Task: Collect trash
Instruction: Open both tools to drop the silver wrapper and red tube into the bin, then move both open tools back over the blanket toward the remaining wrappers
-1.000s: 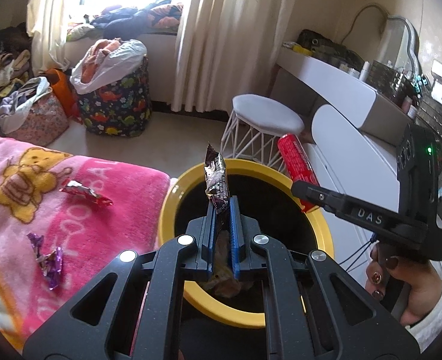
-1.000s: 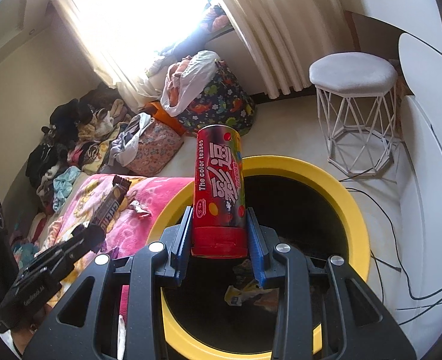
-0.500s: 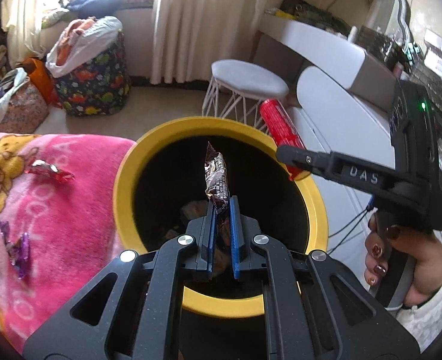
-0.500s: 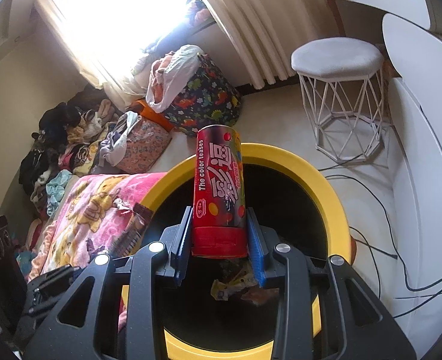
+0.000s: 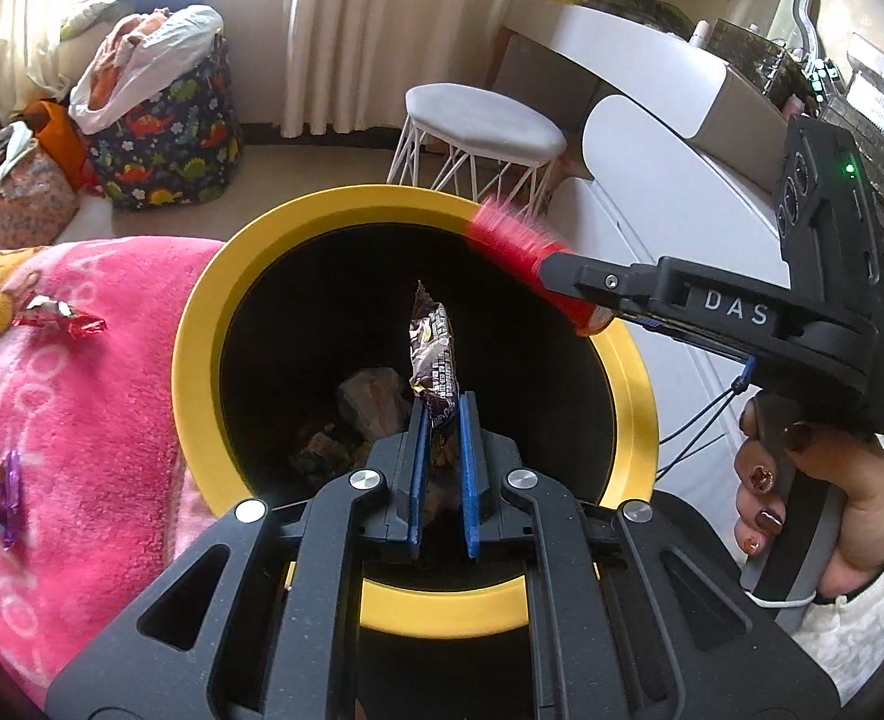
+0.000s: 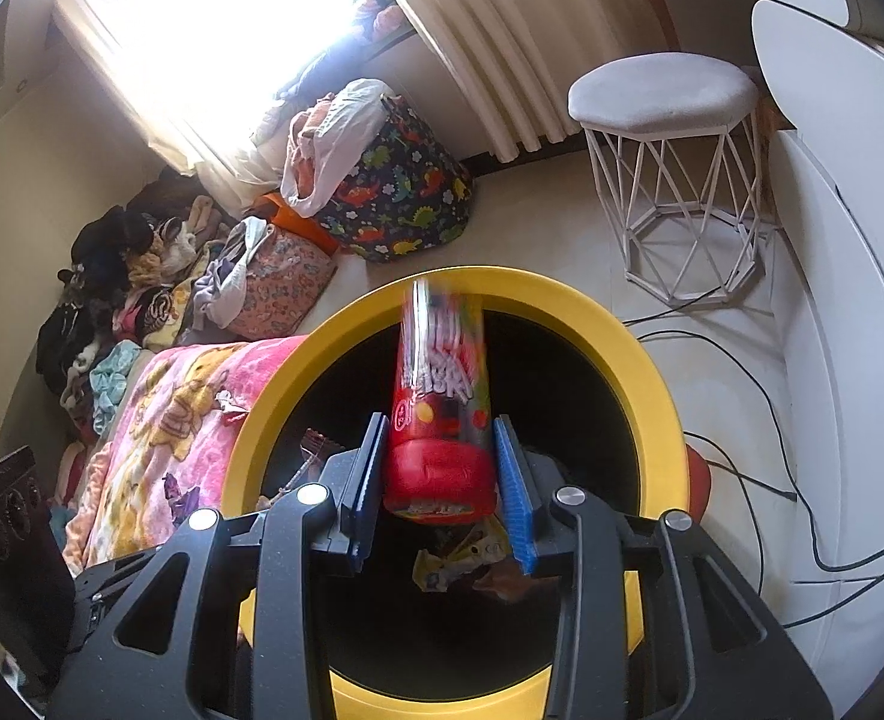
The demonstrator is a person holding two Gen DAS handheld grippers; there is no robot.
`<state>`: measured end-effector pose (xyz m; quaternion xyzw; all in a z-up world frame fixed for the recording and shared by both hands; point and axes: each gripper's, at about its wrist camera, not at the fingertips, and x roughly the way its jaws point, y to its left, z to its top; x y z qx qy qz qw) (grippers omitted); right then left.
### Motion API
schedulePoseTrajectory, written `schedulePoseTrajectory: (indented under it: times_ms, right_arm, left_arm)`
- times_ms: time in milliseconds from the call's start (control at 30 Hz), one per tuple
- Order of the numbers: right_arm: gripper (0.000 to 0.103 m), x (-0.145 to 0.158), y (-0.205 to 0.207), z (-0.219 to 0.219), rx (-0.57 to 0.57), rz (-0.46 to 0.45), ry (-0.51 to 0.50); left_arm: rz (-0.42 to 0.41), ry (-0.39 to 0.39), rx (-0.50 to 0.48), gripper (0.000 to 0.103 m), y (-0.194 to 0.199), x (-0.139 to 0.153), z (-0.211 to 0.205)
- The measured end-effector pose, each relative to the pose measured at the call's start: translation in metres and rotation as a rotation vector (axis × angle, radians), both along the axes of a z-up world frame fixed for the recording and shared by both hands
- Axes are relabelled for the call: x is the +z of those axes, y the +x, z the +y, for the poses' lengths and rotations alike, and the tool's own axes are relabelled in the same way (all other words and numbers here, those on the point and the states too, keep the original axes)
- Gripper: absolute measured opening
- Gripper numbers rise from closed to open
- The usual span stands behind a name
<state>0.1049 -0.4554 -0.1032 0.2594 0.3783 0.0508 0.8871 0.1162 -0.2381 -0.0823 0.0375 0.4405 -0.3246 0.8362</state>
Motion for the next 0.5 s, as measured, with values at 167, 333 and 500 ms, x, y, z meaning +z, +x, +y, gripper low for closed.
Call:
schedulePoseTrajectory:
  times_ms: [167, 333, 500]
  right_arm:
    - [0.048, 0.0, -0.003, -0.001, -0.016, -0.004, 0.006]
    - [0.055, 0.005, -0.005, 0.001, -0.022, -0.016, -0.009]
    - [0.063, 0.017, -0.007, 0.005, -0.019, -0.045, -0.043]
  left_arm:
    - [0.013, -0.002, 0.023, 0.036, 0.004, -0.001, 0.001]
    - [-0.013, -0.032, 0.062, 0.072, 0.004, 0.008, 0.01]
    - [-0.04, -0.06, 0.112, 0.092, 0.004, 0.02, 0.023]
